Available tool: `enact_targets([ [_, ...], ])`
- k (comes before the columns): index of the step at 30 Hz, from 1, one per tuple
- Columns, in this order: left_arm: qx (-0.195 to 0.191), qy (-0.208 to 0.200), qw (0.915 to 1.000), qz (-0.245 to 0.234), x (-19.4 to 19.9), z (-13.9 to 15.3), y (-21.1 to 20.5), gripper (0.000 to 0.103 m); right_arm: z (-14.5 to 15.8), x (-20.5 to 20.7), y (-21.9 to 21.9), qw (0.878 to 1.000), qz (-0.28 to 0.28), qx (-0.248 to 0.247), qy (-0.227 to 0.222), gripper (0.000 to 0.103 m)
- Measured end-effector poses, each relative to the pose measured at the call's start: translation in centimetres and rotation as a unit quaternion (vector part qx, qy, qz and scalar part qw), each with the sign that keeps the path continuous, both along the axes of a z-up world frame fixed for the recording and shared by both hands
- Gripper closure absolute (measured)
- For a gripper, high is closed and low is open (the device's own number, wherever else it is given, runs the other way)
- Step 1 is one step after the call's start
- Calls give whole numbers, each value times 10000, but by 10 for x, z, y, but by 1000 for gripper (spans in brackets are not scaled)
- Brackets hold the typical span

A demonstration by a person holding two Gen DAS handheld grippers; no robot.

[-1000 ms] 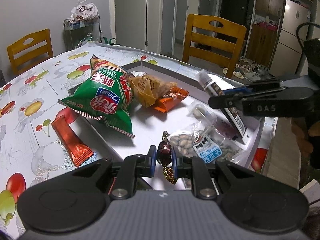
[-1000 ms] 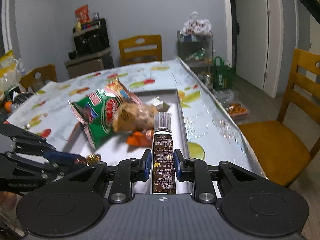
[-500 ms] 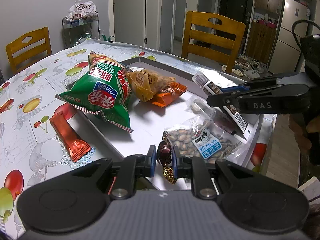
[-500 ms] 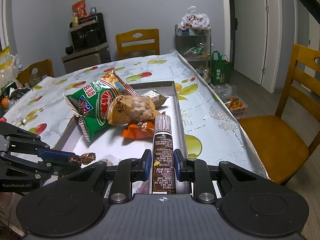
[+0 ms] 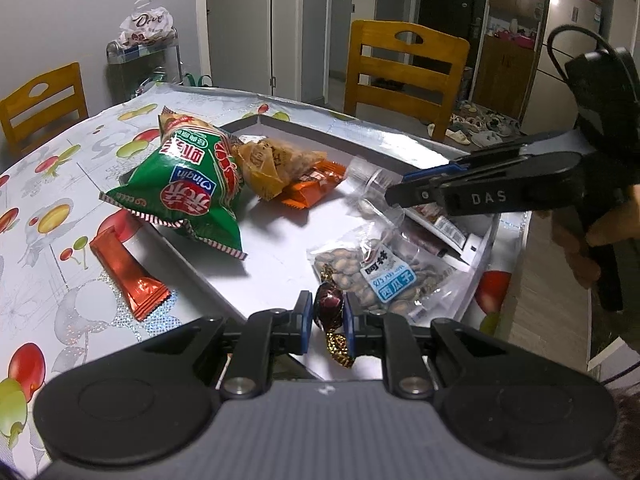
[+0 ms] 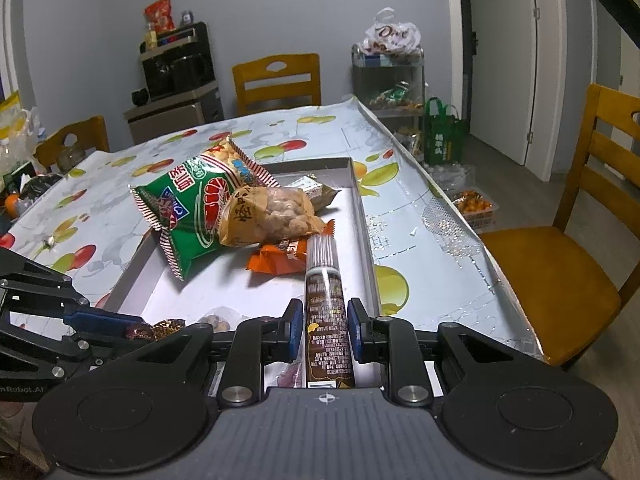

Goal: Organize snacks
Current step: 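Open the left tool to drop the gold candy while the right tool releases the tube into the tray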

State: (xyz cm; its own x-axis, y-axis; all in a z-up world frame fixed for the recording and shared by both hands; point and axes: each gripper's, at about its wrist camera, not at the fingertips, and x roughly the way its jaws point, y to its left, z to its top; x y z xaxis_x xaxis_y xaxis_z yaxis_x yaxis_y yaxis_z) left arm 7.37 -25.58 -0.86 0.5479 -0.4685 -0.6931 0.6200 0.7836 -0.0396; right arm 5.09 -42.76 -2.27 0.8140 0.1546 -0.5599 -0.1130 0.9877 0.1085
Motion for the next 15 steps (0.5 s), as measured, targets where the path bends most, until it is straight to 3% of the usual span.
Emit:
enact_targets([
  [11, 81, -82, 9999, -53, -5, 0, -1, 89, 4, -4, -2, 9999, -67, 64, -62, 70],
  [14, 65, -123, 9999, 48, -5, 1, 0, 73, 5, -7, -3, 9998, -21, 136, -106, 56],
  [15, 34, -160, 9998, 70, -6, 2, 1, 61, 6, -7, -2, 9998, 0, 140, -113, 54],
])
